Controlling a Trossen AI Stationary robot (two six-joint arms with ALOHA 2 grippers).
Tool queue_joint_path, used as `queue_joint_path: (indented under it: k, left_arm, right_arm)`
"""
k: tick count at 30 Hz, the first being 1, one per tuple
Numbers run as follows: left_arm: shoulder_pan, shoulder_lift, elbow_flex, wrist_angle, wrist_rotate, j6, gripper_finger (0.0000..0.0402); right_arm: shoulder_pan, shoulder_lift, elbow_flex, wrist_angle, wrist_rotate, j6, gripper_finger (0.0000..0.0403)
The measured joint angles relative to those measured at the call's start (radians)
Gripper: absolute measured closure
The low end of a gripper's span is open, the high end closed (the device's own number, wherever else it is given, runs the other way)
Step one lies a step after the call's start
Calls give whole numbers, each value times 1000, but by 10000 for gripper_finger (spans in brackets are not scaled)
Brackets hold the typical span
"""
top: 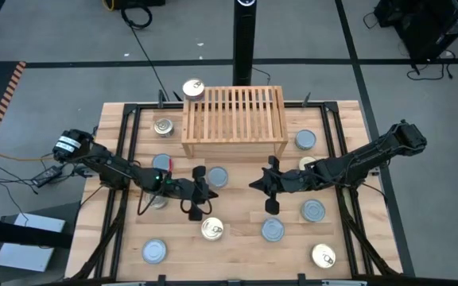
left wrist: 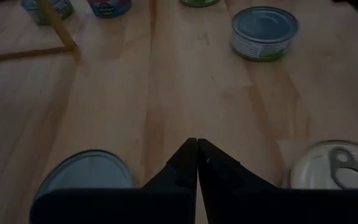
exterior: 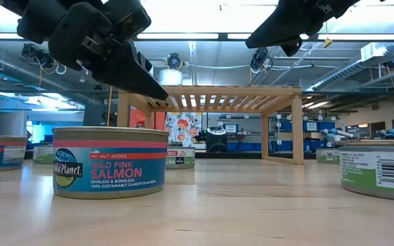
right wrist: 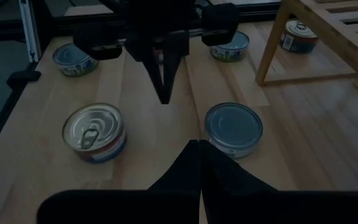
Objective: Stack canned seafood by type on shelf
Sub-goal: Put the green tuna can on the shelf
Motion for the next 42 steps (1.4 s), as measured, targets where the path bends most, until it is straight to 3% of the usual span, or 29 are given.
queue_joint_path:
  k: [5,13,19,25,31,35,42]
  left_arm:
    - [2,0,0,-23,-84,-5,383]
    - [38,0,0,-81,-130,-152,383]
    - [98,-1,0,-99,-153,-154,383]
    - [163,-1,0,-151,-98,-145,383]
    - [186,-1,0,-185,7,-35,376]
    - [177,-1,0,-184,59,12,359]
    - [145,-1,0,-173,54,58,309]
  right_arm:
    - [-1,0,0,0,0,-1,394]
    - [-11,0,0,0,0,-2,394]
    - [-24,0,0,0,0,1,394]
    - [-27,0,0,0,0,31,389]
    - [-27,0,0,0,0,34,387]
    - [-27,0,0,0,0,33,390]
    - [-27,0,0,0,0,33,385]
